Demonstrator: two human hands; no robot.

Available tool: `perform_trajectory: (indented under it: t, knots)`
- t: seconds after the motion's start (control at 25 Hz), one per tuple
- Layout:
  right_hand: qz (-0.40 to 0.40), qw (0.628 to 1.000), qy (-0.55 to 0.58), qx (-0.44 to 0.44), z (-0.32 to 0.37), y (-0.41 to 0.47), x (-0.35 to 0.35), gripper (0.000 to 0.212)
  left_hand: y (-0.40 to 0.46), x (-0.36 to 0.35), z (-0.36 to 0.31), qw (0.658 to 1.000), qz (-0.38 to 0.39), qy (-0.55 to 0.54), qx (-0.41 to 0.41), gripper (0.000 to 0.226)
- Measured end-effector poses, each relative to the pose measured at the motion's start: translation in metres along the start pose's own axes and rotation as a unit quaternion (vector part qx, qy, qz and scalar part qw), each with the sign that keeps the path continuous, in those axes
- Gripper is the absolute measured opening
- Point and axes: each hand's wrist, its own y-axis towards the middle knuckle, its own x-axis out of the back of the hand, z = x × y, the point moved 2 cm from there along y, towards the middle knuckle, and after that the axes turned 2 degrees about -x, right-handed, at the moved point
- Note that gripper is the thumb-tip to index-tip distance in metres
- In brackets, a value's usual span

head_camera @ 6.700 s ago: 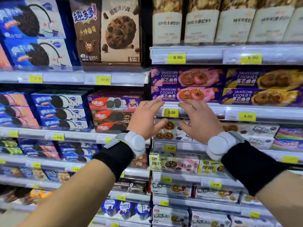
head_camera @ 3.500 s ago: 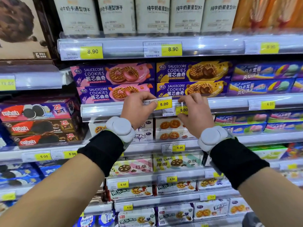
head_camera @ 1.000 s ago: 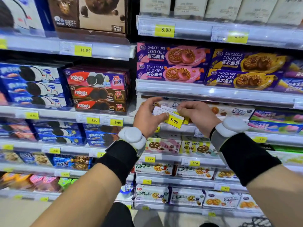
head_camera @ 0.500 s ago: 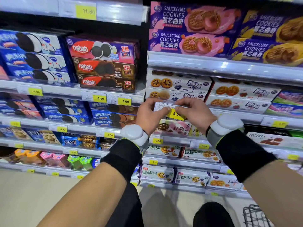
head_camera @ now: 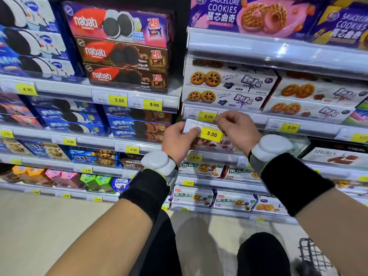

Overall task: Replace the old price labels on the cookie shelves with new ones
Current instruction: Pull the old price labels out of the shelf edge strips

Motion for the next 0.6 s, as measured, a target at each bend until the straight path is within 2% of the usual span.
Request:
perform_trajectory:
  t: [0.08, 0.2, 0.28, 0.36, 0.48, 0.6]
  knots:
    - [-0.039, 0.999, -0.019, 0.012, -0.003, 0.005, 0.000, 0.013, 0.003, 0.004, 0.008, 1.000, -0.007, -0.003, 0.009, 0.017]
    - [-0.073, 0.992, -0.080, 0.065, -0.006, 0.016, -0.003, 0.006, 0.007, 0.009, 0.019, 1.000, -0.010, -0.008, 0.009, 0.008]
    - [-0.084, 0.981, -0.140, 0.104, -0.004, 0.023, -0.006, 0.010, 0.010, 0.011, 0.022, 1.000, -0.012, -0.011, 0.010, 0.011]
    - [-0.090, 0.962, -0.218, 0.135, -0.004, 0.029, -0.011, 0.017, 0.015, 0.013, 0.028, 1.000, -0.015, -0.013, 0.014, 0.013]
    - [-0.107, 0.915, -0.350, 0.173, -0.009, 0.034, -0.019, 0.030, 0.020, 0.017, 0.037, 0.999, -0.021, -0.021, 0.025, 0.011]
    - [-0.130, 0.887, -0.398, 0.196, -0.015, 0.037, -0.022, 0.034, 0.022, 0.021, 0.046, 0.998, -0.032, -0.043, 0.042, 0.011]
